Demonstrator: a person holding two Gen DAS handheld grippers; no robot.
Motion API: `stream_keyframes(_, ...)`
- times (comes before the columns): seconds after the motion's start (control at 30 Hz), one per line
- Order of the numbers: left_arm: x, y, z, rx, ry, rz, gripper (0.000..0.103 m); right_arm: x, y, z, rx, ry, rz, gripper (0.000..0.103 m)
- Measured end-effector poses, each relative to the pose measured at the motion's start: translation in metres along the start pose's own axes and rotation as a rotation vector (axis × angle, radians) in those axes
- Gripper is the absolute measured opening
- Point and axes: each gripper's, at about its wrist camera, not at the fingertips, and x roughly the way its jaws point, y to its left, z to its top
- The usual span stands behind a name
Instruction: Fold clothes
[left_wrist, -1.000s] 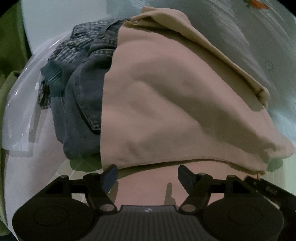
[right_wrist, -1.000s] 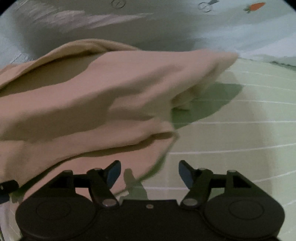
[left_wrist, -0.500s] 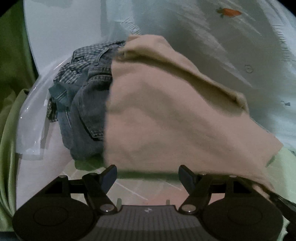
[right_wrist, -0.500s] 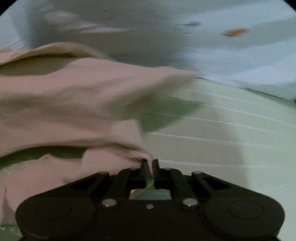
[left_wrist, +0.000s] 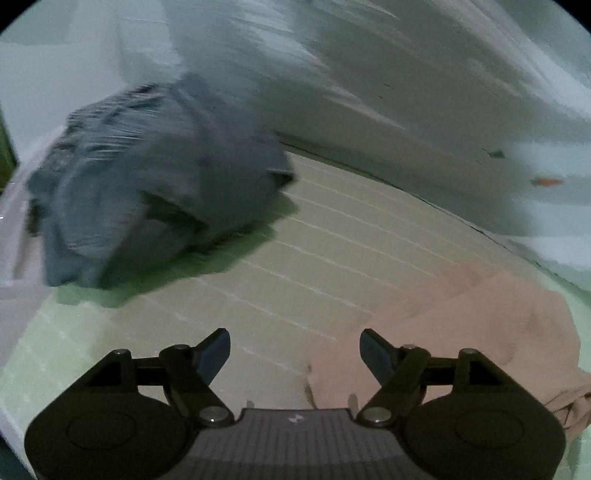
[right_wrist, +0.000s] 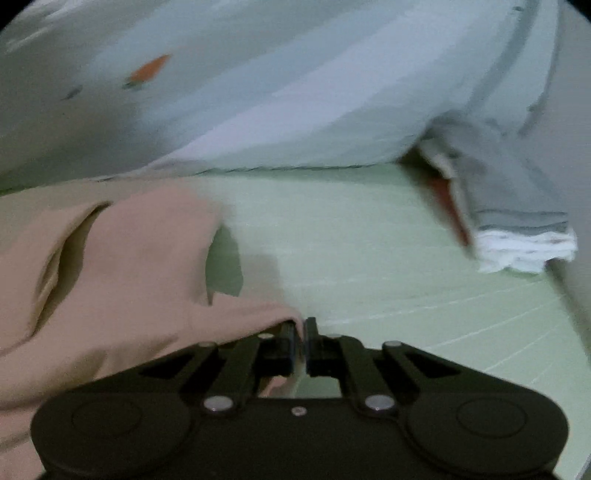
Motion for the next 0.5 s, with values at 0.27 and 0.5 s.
stream_keyframes(0.27, 0.074, -0.079, 0.003, 0.145, 0.136, -0.067, 0.077, 0.047, -0.03, 0.011, 0.043, 0.027, 0.028, 0.007)
stream_keyframes(0.5, 0.095, -0.112, -0.014, 0.298, 0.202, -0.118, 0.073, 0.057, -0.027, 0.002, 0.05, 0.08, 0.053, 0.008)
